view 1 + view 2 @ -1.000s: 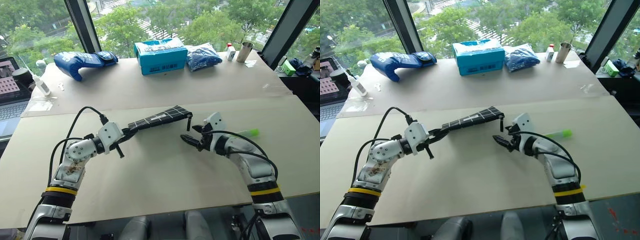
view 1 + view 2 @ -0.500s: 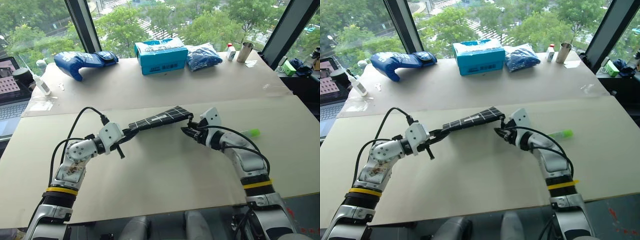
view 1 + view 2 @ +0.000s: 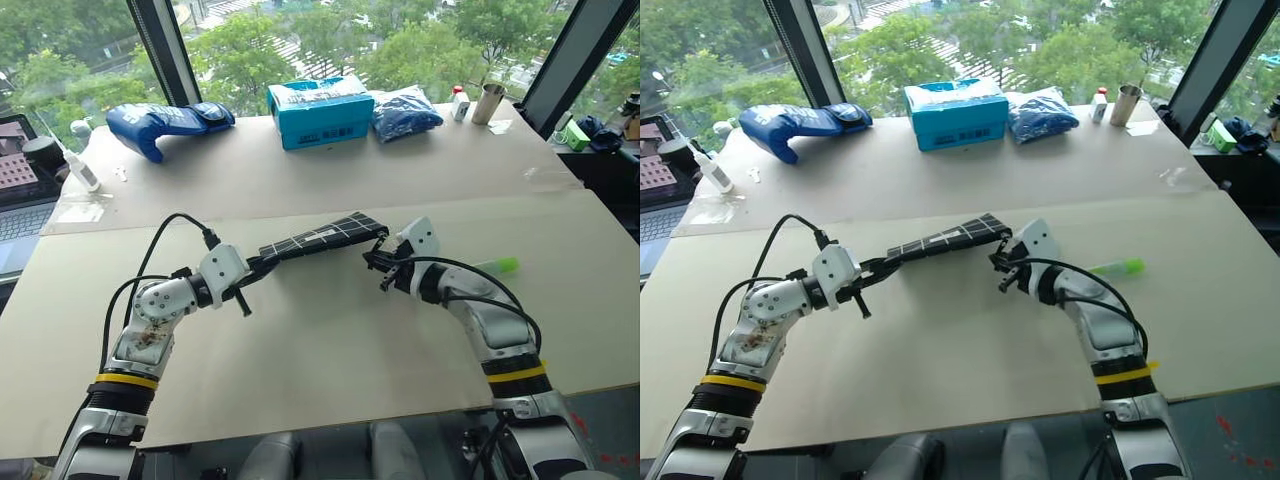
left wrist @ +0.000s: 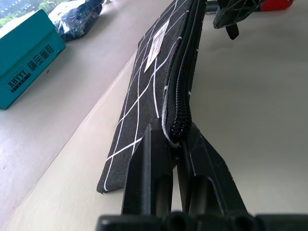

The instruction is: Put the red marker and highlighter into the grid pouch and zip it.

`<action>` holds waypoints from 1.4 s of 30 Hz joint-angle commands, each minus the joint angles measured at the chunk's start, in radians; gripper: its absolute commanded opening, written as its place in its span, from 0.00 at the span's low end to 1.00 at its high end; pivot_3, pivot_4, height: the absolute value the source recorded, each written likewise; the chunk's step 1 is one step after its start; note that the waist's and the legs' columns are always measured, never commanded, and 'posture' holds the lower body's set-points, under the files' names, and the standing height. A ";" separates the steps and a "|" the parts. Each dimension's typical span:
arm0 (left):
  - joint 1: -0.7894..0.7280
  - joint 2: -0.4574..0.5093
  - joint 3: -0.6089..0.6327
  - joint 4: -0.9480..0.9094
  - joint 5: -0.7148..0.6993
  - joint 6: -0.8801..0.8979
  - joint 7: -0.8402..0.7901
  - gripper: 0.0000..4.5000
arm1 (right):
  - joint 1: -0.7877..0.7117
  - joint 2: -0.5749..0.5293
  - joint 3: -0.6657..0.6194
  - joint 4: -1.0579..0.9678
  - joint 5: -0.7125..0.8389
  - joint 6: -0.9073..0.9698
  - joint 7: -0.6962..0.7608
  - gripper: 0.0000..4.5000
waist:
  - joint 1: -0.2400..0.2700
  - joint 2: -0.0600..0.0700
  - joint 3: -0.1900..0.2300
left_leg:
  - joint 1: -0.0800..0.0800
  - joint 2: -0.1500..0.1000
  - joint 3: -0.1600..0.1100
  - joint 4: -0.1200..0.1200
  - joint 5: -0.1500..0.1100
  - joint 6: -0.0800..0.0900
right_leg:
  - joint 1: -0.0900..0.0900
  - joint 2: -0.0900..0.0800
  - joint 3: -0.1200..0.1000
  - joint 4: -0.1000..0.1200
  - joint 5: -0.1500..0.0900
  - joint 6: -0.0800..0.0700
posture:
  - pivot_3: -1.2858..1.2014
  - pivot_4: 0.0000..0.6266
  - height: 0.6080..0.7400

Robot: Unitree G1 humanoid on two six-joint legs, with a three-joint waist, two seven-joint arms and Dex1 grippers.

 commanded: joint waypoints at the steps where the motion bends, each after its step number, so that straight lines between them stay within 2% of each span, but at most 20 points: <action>1: -0.027 -0.002 0.012 -0.003 -0.003 -0.009 0.000 0.00 | -0.031 0.026 0.036 0.008 -0.023 -0.013 -0.003 0.01 | 0.000 0.000 0.000 | 0.000 0.000 0.000 0.000 0.000 0.000 | 0.000 0.000 0.000 0.000 0.000 0.000 | 0.52 0.24 1.00; 15: -0.046 -0.008 0.002 0.022 0.000 -0.016 -0.014 0.00 | -0.158 0.130 0.129 0.207 -0.176 -0.045 -0.092 0.01 | -0.008 0.000 0.000 | 0.000 0.000 -0.003 0.000 0.000 0.000 | 0.000 0.000 0.000 0.001 0.000 -0.001 | 0.52 0.24 1.00; 20: -0.048 -0.007 0.002 0.025 0.001 -0.016 -0.021 0.00 | -0.230 0.176 0.084 0.274 -0.181 -0.042 -0.150 0.01 | -0.021 0.000 0.000 | 0.000 0.000 -0.003 0.000 0.000 0.000 | -0.001 0.000 0.000 0.001 0.000 -0.001 | 0.52 0.24 1.00; 24: -0.048 -0.001 0.002 0.028 0.003 -0.015 -0.030 0.00 | -0.285 0.159 0.013 0.326 -0.161 -0.029 -0.177 0.01 | -0.022 0.000 0.000 | -0.001 0.000 -0.003 0.000 0.000 0.000 | -0.002 0.000 0.000 0.001 0.001 -0.001 | 0.52 0.24 1.00; 30: -0.057 0.002 0.001 0.041 0.011 -0.013 -0.042 0.00 | -0.281 0.163 0.023 0.223 -0.122 0.046 -0.099 0.01 | -0.026 0.000 0.000 | -0.002 0.000 -0.003 -0.001 0.000 0.000 | -0.003 0.000 0.000 0.001 0.001 -0.001 | 0.52 0.24 1.00; 34: -0.072 0.001 0.000 0.052 0.017 -0.010 -0.051 0.00 | -0.238 0.186 0.098 0.056 -0.060 0.153 0.004 0.01 | -0.029 0.000 0.000 | -0.007 0.000 -0.003 0.000 0.000 0.000 | -0.011 0.000 0.001 0.004 0.001 -0.001 | 0.52 0.24 1.00; 39: -0.084 -0.007 -0.001 0.053 0.016 0.002 -0.049 0.00 | -0.263 0.256 0.195 0.076 -0.125 0.225 -0.048 0.01 | -0.042 0.001 0.000 | -0.013 0.000 -0.004 0.002 0.001 -0.002 | -0.017 0.000 0.001 0.007 0.002 -0.002 | 0.52 0.24 1.00; 42: -0.074 -0.010 -0.005 0.040 0.016 0.008 -0.049 0.00 | -0.268 0.276 0.235 0.039 -0.119 0.236 -0.018 0.01 | -0.045 0.001 0.000 | -0.013 0.000 -0.004 0.002 0.001 -0.002 | -0.017 0.000 0.001 0.007 0.002 -0.002 | 0.52 0.24 1.00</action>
